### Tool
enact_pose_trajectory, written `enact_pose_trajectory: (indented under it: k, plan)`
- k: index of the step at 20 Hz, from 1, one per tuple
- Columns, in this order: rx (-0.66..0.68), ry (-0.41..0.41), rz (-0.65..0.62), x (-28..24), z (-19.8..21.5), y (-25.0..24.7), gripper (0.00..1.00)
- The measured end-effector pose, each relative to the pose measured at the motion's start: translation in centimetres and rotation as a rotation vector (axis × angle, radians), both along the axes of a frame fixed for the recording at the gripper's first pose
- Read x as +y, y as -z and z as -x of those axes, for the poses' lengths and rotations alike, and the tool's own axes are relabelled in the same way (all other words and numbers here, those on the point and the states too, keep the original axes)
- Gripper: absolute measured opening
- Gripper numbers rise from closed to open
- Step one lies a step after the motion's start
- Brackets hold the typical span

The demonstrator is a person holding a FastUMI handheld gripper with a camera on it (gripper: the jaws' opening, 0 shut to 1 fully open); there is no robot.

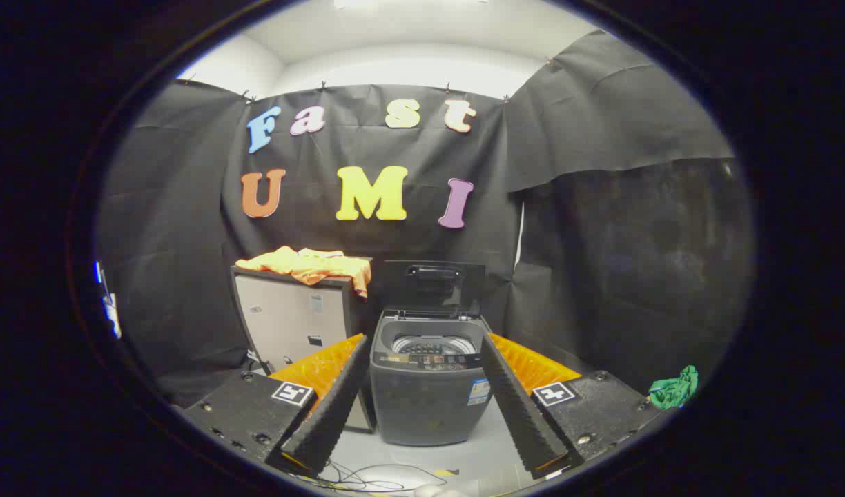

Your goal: Put the clothes into the washing machine and then close the washing machine lid.

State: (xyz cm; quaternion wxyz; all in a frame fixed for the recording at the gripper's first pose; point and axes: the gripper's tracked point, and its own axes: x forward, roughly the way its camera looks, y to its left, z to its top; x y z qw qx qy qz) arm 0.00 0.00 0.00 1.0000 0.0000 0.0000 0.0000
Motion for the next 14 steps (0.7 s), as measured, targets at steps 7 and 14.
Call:
enact_pose_trajectory:
  k: [7,14]
  plan:
    - [-0.002,0.016,-0.008,-0.5,0.7,0.0,1.00]
    - [-0.017,0.027,-0.009,-0.6,1.2,-0.8,1.00]
